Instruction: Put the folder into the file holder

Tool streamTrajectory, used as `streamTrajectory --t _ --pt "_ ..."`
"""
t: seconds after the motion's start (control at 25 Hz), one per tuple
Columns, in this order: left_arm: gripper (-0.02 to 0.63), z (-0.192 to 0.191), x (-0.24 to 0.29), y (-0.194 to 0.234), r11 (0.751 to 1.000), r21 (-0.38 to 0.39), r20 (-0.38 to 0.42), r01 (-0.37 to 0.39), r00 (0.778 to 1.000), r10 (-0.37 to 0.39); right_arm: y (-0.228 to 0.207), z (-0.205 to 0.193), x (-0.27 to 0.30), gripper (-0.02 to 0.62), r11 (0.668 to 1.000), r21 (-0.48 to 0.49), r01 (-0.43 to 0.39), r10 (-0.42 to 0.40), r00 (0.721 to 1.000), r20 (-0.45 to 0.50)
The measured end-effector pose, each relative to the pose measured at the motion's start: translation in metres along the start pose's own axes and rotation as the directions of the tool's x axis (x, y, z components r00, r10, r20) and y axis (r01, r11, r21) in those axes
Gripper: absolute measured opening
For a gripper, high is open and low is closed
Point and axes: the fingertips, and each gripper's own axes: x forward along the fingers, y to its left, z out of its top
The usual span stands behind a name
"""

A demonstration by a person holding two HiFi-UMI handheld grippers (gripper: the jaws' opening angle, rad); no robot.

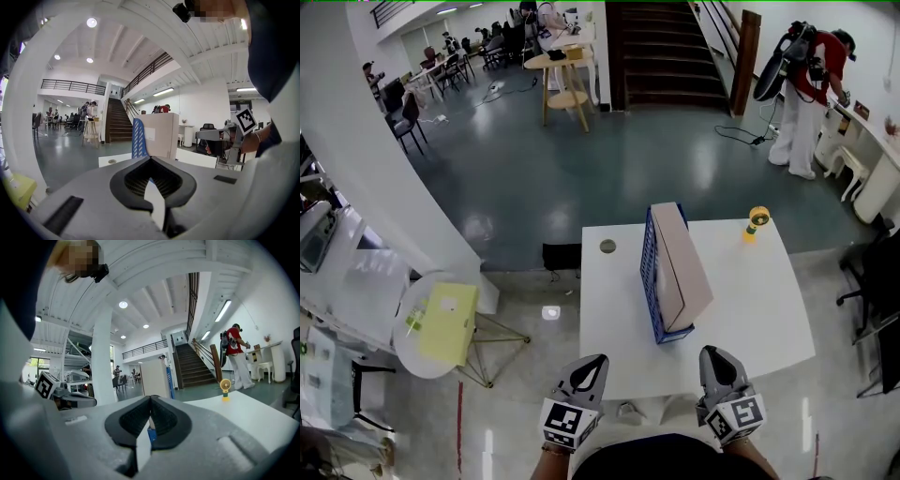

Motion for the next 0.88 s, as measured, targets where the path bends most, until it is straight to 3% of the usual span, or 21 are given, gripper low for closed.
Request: streamTrajectory --t 0.88 --pt "-0.003 0.013 0.007 -0.01 0.997 0.035 0.014 0.071 0.997 -0.071 -0.004 -0.01 -0.001 -0.006 1.0 -0.001 0.028 -0.028 0.998 -0.052"
